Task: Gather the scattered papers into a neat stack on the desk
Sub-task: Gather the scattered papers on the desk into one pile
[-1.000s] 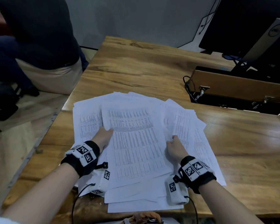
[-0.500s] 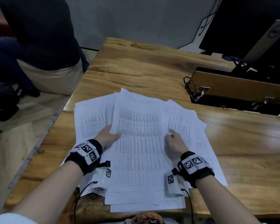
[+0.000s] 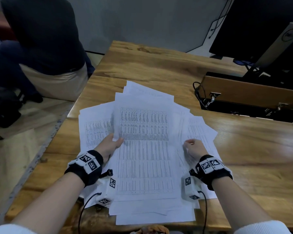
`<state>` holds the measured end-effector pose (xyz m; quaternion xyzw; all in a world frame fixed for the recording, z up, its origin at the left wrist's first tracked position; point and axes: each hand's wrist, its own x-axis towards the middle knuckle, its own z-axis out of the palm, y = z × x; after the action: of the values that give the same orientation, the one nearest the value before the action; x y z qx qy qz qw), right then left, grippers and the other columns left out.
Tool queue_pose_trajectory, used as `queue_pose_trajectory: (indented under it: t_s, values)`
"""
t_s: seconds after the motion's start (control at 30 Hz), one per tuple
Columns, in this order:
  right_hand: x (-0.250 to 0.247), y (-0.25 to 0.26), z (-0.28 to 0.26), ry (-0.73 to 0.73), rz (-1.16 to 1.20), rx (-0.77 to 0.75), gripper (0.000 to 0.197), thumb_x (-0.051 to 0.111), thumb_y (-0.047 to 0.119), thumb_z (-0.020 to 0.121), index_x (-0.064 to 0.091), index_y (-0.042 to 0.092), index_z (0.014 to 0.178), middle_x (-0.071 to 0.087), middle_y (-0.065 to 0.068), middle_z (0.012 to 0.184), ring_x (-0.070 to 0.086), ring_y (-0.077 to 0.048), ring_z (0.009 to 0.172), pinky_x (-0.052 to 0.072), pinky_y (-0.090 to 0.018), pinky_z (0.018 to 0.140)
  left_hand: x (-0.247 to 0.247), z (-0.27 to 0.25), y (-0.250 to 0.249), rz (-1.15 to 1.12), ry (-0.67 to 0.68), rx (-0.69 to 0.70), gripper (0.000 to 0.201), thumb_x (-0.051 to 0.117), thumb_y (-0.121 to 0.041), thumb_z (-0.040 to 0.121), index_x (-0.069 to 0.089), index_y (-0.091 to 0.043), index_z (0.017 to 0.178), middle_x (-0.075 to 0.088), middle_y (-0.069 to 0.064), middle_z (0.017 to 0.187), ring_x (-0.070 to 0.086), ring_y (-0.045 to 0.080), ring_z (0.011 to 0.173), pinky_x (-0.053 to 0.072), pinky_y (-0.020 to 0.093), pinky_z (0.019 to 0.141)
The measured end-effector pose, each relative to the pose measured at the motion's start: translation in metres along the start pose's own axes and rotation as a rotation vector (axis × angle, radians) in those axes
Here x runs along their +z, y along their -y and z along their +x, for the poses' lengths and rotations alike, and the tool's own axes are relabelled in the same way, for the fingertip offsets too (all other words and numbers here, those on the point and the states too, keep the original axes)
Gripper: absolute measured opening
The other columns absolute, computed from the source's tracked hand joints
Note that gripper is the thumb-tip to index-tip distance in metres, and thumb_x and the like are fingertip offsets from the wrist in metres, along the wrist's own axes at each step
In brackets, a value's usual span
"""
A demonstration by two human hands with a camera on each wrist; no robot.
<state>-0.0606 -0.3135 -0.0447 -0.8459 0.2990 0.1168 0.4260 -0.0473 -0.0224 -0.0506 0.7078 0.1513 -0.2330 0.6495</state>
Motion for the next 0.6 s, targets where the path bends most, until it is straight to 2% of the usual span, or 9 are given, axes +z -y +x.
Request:
queue_pose_trajectory:
  t_s: [0.03, 0.1, 0.17, 0.23, 0.27, 0.37, 0.5, 0.53, 0.6]
  values:
    - [0.003, 0.006, -0.005, 0.047, -0.01, -0.01, 0.031, 0.047, 0.011, 0.094, 0.058, -0.004, 0.119, 0.062, -0.016, 0.109, 0.059, -0.028, 0.092, 0.05, -0.034, 0.074, 0.003, 0.0, 0.001, -0.006, -0.003, -0.004, 0.029, 0.047, -0.015, 0.095, 0.05, -0.006, 0.122, 0.055, 0.01, 0.123, 0.048, 0.024, 0.117, 0.036, 0.035, 0.103]
    - [0.007, 0.012, -0.011, 0.083, 0.001, -0.021, 0.036, 0.043, 0.009, 0.095, 0.052, -0.009, 0.125, 0.058, -0.025, 0.126, 0.056, -0.036, 0.114, 0.046, -0.042, 0.092, 0.007, 0.005, 0.008, 0.007, -0.041, -0.008, 0.056, 0.054, -0.03, 0.09, 0.039, -0.007, 0.139, 0.047, 0.01, 0.142, 0.043, 0.029, 0.132, 0.03, 0.047, 0.113]
    - [0.007, 0.011, -0.01, -0.007, 0.001, -0.025, 0.036, 0.042, 0.012, 0.094, 0.055, -0.002, 0.124, 0.057, -0.022, 0.125, 0.053, -0.036, 0.115, 0.044, -0.042, 0.096, 0.006, 0.019, 0.023, -0.003, -0.066, -0.007, 0.077, 0.06, -0.046, 0.078, 0.034, -0.014, 0.143, 0.042, 0.009, 0.149, 0.041, 0.03, 0.135, 0.032, 0.053, 0.112]
    - [-0.001, 0.006, -0.003, -0.171, -0.163, 0.025, 0.038, 0.043, 0.018, 0.092, 0.053, 0.007, 0.127, 0.043, -0.018, 0.136, 0.041, -0.035, 0.124, 0.037, -0.044, 0.102, 0.008, 0.014, 0.019, -0.052, -0.101, 0.013, 0.062, 0.056, -0.036, 0.086, 0.039, -0.011, 0.141, 0.048, 0.009, 0.143, 0.046, 0.03, 0.131, 0.035, 0.05, 0.11]
    - [-0.004, 0.002, -0.002, -0.199, -0.249, 0.067, 0.039, 0.044, 0.019, 0.091, 0.051, 0.006, 0.126, 0.037, -0.019, 0.137, 0.035, -0.036, 0.126, 0.034, -0.046, 0.103, 0.009, 0.008, 0.016, -0.072, -0.122, 0.021, 0.052, 0.052, -0.027, 0.092, 0.041, -0.01, 0.14, 0.05, 0.009, 0.14, 0.048, 0.029, 0.129, 0.036, 0.047, 0.11]
    - [-0.002, -0.005, -0.007, -0.154, -0.341, 0.132, 0.047, 0.046, 0.027, 0.088, 0.044, 0.0, 0.126, 0.034, -0.019, 0.135, 0.033, -0.036, 0.124, 0.033, -0.047, 0.101, 0.011, 0.003, 0.014, -0.109, -0.124, 0.01, 0.044, 0.046, -0.018, 0.096, 0.041, -0.009, 0.139, 0.052, 0.011, 0.139, 0.049, 0.029, 0.126, 0.037, 0.043, 0.108]
    - [0.014, -0.005, -0.006, -0.03, -0.235, 0.098, 0.051, 0.04, 0.029, 0.092, 0.038, -0.006, 0.13, 0.041, -0.021, 0.135, 0.045, -0.036, 0.12, 0.038, -0.04, 0.097, 0.024, 0.0, 0.014, -0.166, -0.117, 0.001, 0.046, 0.045, -0.02, 0.096, 0.038, -0.009, 0.14, 0.051, 0.011, 0.14, 0.05, 0.03, 0.126, 0.039, 0.046, 0.108]
    - [0.017, -0.004, -0.006, 0.006, -0.223, 0.081, 0.048, 0.036, 0.028, 0.093, 0.041, -0.006, 0.126, 0.047, -0.02, 0.128, 0.05, -0.034, 0.114, 0.039, -0.036, 0.091, 0.028, -0.002, 0.013, -0.177, -0.108, 0.012, 0.049, 0.047, -0.02, 0.095, 0.035, -0.01, 0.142, 0.049, 0.008, 0.141, 0.049, 0.028, 0.128, 0.037, 0.047, 0.109]
    - [0.024, -0.002, -0.009, 0.073, -0.198, 0.045, 0.036, 0.033, 0.026, 0.093, 0.049, -0.001, 0.111, 0.052, -0.012, 0.104, 0.052, -0.026, 0.089, 0.039, -0.03, 0.076, 0.033, -0.003, 0.014, -0.197, -0.078, 0.047, 0.053, 0.052, -0.018, 0.094, 0.031, -0.011, 0.143, 0.047, 0.0, 0.137, 0.044, 0.022, 0.13, 0.032, 0.042, 0.112]
